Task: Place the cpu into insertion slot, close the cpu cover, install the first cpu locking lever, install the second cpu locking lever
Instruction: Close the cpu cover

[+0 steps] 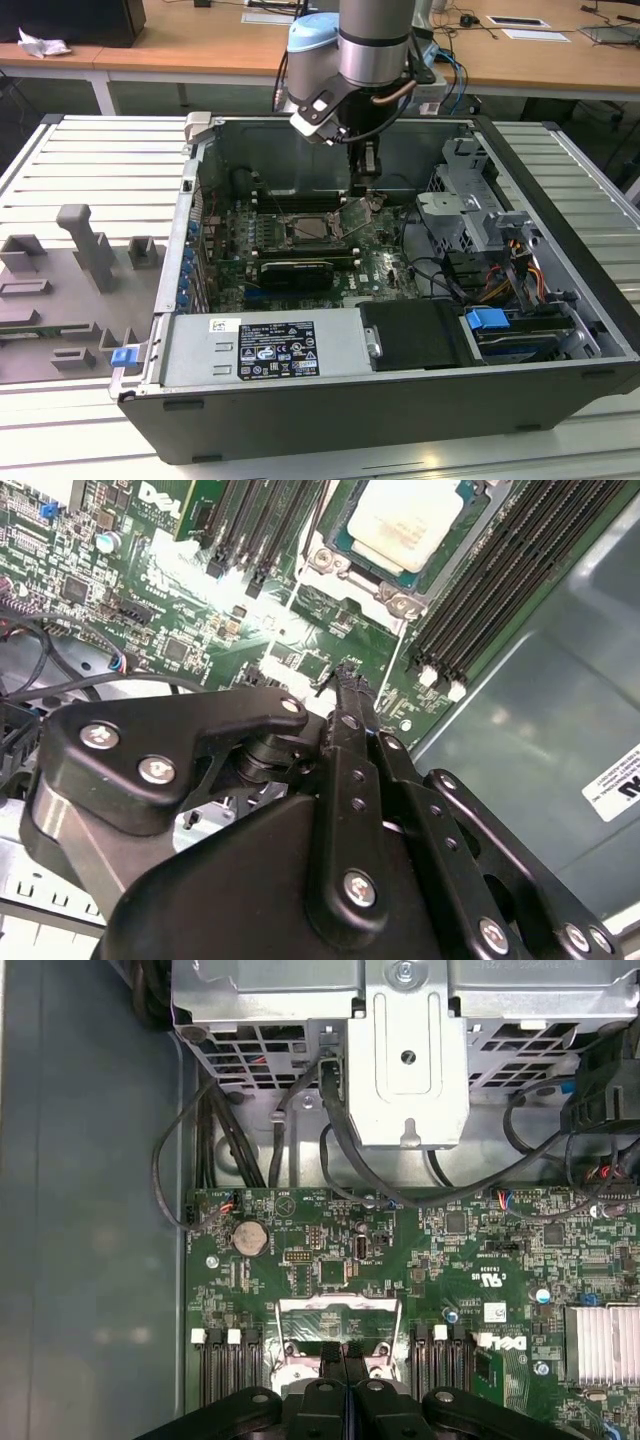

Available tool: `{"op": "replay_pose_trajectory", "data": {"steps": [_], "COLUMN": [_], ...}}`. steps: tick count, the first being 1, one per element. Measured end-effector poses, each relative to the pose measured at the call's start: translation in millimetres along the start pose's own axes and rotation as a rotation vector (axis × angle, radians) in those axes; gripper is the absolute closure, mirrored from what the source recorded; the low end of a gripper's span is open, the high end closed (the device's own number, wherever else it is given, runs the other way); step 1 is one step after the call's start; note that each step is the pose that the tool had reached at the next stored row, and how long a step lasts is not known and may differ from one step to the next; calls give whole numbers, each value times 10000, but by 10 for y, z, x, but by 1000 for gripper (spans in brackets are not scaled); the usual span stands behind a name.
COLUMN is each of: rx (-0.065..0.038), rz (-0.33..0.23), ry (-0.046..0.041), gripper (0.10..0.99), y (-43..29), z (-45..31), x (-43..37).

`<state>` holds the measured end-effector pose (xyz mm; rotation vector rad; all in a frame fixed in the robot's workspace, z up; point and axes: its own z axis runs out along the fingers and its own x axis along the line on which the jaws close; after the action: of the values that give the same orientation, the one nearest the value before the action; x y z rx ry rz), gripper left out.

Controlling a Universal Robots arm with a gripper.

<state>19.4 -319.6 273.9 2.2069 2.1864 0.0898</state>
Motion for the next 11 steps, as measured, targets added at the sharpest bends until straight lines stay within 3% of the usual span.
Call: {"op": "replay_pose_trajectory", "data": {"steps": [11], "rx": [2], "rz": [-67], "ry": [-8], "gripper": [980], "y": [75], "z": [54], "x": [10]}}
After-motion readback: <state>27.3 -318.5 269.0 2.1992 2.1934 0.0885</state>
